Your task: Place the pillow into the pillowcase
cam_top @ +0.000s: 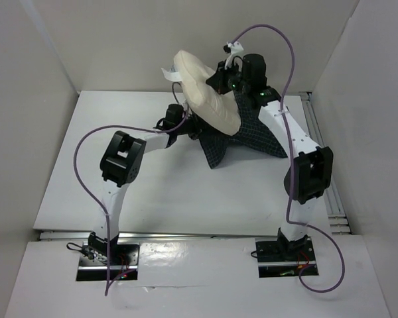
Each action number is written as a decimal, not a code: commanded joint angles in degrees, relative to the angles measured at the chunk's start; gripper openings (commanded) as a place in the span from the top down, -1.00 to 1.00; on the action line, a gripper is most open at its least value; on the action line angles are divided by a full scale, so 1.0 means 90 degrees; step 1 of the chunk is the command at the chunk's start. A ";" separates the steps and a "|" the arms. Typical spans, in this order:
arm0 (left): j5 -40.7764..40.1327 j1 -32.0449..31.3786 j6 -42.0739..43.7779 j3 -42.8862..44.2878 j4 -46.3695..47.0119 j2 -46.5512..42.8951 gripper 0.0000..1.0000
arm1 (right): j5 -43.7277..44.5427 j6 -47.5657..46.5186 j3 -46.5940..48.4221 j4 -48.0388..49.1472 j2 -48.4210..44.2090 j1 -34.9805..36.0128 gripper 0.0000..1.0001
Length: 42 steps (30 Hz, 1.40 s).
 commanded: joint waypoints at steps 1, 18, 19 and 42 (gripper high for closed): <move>-0.0377 0.0192 0.0628 -0.0509 0.0400 -0.1355 1.00 | 0.0661 -0.0333 -0.0761 0.0235 -0.0499 0.0335 1.00; -0.1051 0.1002 0.1263 -0.2188 -0.0022 -0.3952 1.00 | 0.5980 -0.0422 -0.1420 -0.0573 0.2250 0.1438 1.00; -0.1206 0.1071 0.1264 -0.2287 -0.0118 -0.4110 1.00 | 0.6208 -0.0286 -0.1031 -0.0816 0.2477 0.1438 1.00; -0.1481 0.1052 0.1626 -0.2396 -0.0266 -0.3438 1.00 | 0.1622 -0.1104 -0.2288 0.0675 0.0575 0.1584 1.00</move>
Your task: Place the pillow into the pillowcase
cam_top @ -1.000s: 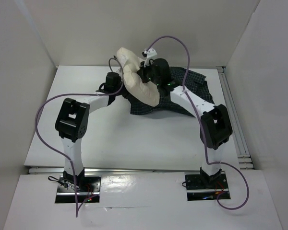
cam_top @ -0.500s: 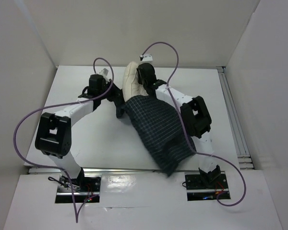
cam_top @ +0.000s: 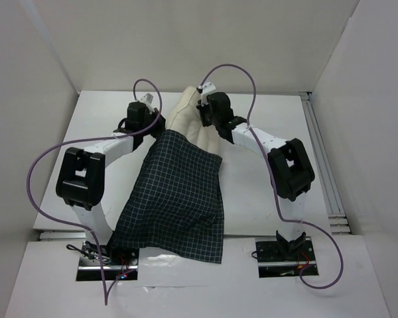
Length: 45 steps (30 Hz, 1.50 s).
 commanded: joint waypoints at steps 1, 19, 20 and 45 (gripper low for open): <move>0.0158 -0.0189 0.0030 0.0584 0.1002 0.0200 1.00 | -0.1611 -0.0594 0.0178 -0.0709 0.0162 0.0302 1.00; -0.1111 -0.0111 -0.0449 0.2754 -0.1752 0.1587 -1.00 | -0.0284 0.0165 0.1646 -0.2134 0.0086 0.0088 -1.00; -0.1246 -0.0053 -0.0390 0.2676 -0.1820 0.1587 -1.00 | -0.0284 0.0166 0.1537 -0.2261 -0.0051 0.0087 -1.00; -0.1986 -0.0423 0.1611 0.4411 -0.3296 0.1644 -1.00 | -0.1427 0.2198 -0.3084 -0.2936 -0.2729 0.0097 -0.64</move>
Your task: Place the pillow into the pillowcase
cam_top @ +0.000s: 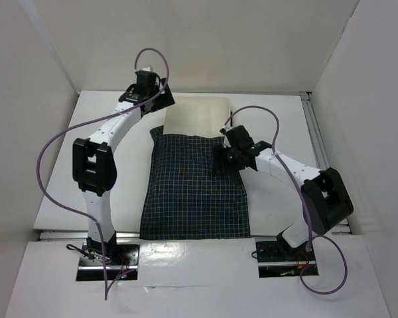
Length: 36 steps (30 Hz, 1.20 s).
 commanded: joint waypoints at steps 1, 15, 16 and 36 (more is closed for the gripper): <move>0.1541 -0.0334 0.0577 0.0318 0.0744 0.0675 -1.00 | -0.0102 0.0264 -0.0075 0.0350 0.0137 0.0090 -0.34; 0.2597 -0.0627 0.0880 -0.1307 0.0676 0.0856 0.74 | 0.2344 -0.0477 0.2170 0.0826 0.1876 -0.1315 0.92; 0.2684 -0.0685 0.0880 -0.1611 0.0675 0.0729 0.86 | 0.2197 -0.0681 0.2258 0.0983 0.1983 -0.1423 0.92; 0.1797 -0.1225 0.1047 -0.1959 -0.0016 -0.1920 -1.00 | 0.1864 -0.1669 0.3860 0.1387 0.2473 -0.2156 -0.98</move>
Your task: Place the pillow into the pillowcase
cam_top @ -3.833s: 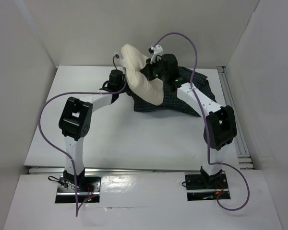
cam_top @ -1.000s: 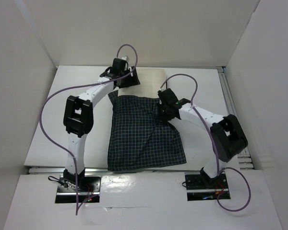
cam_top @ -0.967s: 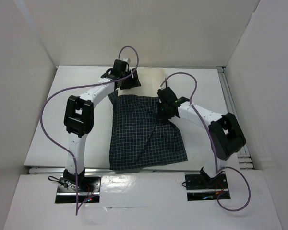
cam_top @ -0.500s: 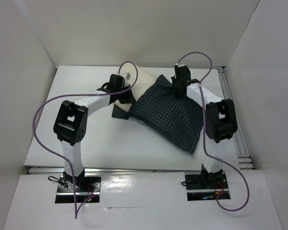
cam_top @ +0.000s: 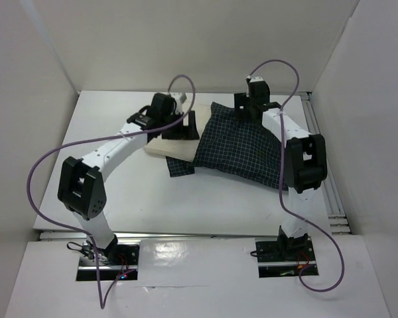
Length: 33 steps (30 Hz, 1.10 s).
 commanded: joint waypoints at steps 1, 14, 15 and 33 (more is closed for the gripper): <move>-0.0876 0.0455 -0.0059 0.1329 -0.0328 -0.0115 -1.00 | -0.0110 -0.0013 0.0213 0.0278 -0.0576 -0.0010 -0.98; -0.0193 0.1071 0.0244 0.4998 -0.0984 0.3839 -1.00 | -0.0228 0.1169 0.0078 -0.0689 0.0000 0.1104 -1.00; 0.0021 0.1071 0.0186 0.4911 -0.0984 0.3841 -1.00 | -0.0326 0.1169 -0.0068 -0.0689 0.0000 0.1162 -1.00; 0.0004 0.0153 -0.0723 -0.2424 0.0228 -0.0044 -1.00 | -0.0523 0.1560 -0.2930 -0.0620 -0.2058 0.1553 -1.00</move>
